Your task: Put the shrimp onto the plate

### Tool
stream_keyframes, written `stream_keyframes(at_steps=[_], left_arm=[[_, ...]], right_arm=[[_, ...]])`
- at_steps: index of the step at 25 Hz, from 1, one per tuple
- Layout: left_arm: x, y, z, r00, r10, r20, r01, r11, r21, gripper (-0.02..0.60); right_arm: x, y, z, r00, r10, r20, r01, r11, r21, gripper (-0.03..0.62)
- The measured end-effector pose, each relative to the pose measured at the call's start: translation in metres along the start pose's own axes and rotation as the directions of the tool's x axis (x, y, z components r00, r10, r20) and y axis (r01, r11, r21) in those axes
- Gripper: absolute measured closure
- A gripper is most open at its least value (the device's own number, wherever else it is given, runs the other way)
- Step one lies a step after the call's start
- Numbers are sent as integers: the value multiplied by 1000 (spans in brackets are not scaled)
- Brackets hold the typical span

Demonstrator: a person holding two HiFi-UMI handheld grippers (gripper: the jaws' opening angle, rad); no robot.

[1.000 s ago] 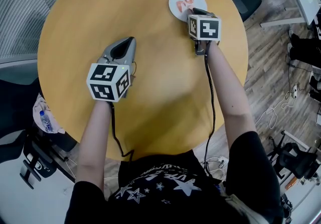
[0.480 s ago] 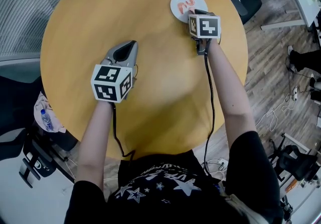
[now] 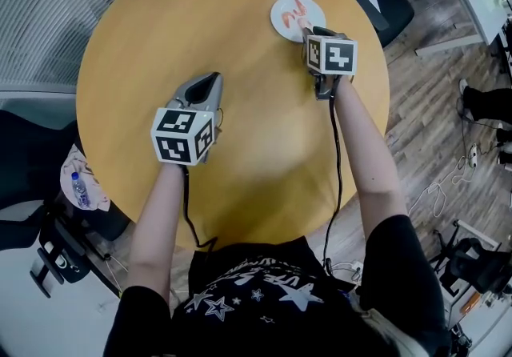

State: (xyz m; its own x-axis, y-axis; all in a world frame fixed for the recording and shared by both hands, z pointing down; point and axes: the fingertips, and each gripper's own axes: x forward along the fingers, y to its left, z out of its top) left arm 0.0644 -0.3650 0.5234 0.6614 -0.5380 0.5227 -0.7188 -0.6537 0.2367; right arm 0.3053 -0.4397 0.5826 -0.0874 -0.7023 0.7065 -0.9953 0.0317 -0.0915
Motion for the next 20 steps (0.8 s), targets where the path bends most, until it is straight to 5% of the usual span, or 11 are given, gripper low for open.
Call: stream_keyframes(at_steps=[20], left_arm=[[-97,-78,9,995,60,81,-61,998,9,580]], right_arm=[[-138,37,-17,985,126,121,-129,991,16,511]])
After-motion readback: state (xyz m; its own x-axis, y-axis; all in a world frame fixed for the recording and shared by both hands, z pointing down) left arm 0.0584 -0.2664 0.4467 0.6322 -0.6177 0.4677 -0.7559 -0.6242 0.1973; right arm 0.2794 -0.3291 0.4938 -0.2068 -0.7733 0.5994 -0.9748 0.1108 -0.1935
